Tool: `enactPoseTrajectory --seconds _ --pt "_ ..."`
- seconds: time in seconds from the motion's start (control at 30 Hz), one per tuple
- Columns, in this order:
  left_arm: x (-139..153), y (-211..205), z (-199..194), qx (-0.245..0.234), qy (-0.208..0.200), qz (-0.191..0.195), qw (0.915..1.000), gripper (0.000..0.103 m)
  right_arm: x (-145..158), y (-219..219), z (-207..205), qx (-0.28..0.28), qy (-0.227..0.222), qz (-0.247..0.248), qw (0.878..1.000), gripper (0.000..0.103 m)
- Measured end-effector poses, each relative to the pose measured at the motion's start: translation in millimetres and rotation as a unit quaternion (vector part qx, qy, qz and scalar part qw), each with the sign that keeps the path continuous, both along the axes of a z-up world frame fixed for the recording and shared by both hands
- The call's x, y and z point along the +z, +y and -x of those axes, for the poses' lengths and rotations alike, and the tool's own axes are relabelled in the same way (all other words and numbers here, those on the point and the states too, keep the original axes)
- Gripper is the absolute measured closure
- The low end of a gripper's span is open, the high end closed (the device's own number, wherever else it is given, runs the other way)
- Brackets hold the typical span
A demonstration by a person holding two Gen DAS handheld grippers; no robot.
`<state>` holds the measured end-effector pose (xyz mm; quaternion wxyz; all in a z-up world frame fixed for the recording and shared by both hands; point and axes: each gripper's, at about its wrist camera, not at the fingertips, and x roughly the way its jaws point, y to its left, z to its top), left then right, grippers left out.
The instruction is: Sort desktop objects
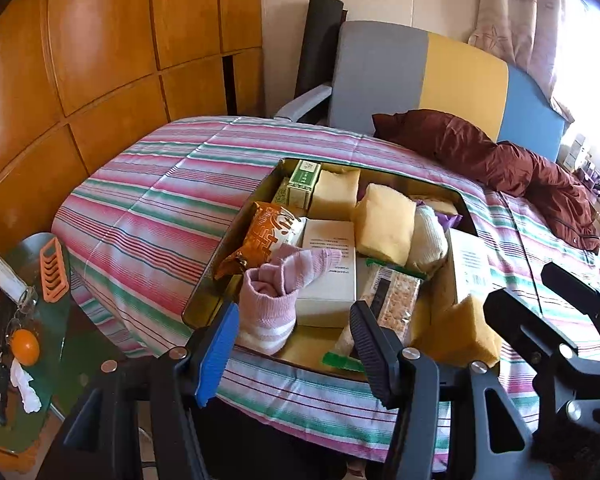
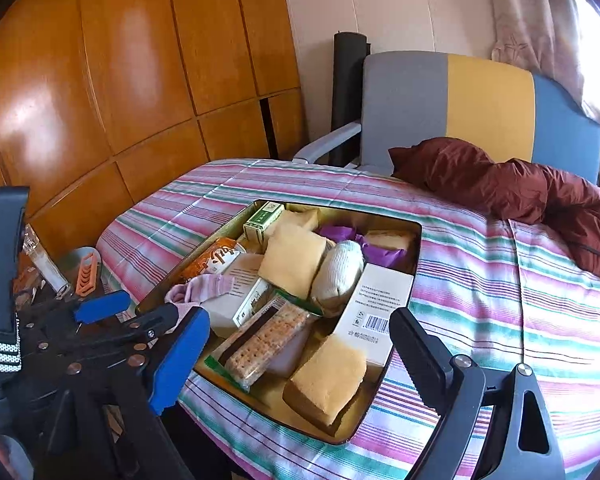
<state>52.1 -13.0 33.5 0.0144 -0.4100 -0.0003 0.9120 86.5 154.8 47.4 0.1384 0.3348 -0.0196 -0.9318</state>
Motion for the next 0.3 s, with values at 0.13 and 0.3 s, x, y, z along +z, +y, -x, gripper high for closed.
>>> enactPoseTrajectory --seconds 0.13,0.3 --pt "1.1 -1.0 0.4 0.005 0.005 0.004 1.0 0.045 -2.5 0.3 0.7 0.001 -0.005 -0.003 1.0 0.011" --pt "0.9 -1.8 0.9 0.003 0.005 0.003 1.0 0.045 -5.7 -1.3 1.2 0.004 -0.01 -0.003 1.0 0.011"
